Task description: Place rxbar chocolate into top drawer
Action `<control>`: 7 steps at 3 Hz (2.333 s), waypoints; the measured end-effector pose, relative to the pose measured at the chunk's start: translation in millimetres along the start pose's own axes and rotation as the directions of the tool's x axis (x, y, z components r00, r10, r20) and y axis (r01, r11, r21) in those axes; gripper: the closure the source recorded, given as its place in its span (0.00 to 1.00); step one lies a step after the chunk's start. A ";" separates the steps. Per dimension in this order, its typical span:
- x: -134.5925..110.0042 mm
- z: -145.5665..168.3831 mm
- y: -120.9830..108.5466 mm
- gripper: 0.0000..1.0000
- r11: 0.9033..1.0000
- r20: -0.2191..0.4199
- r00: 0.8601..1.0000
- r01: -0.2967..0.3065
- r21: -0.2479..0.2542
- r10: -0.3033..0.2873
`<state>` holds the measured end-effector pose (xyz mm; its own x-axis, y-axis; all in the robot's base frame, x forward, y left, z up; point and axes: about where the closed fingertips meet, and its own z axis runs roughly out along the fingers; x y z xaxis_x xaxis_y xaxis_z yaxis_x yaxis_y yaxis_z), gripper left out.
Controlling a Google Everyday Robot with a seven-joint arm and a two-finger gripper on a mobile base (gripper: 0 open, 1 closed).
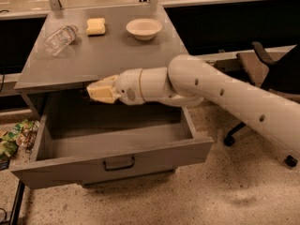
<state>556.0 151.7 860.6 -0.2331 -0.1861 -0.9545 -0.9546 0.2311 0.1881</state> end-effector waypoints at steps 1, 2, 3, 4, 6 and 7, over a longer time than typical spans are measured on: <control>17.7 4.9 5.8 1.00 1.000 -0.029 1.000 -0.008 -0.017 0.007; 20.3 2.7 7.6 1.00 0.997 0.004 0.997 -0.078 0.014 0.078; 64.3 11.7 12.4 1.00 0.988 -0.021 0.988 -0.153 0.014 0.153; 100.7 18.1 8.7 1.00 0.979 -0.048 0.978 -0.203 0.021 0.204; 124.5 21.7 -25.9 0.58 0.982 -0.236 0.954 -0.166 0.085 0.182; 126.9 23.1 -38.6 0.35 0.985 -0.306 0.938 -0.140 0.103 0.165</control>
Offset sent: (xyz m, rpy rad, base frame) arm -0.0395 -0.0050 -0.0635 0.0236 0.2069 -0.0958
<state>567.5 141.1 726.9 -0.4329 -0.4281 -0.7933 -0.8884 0.3520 0.2948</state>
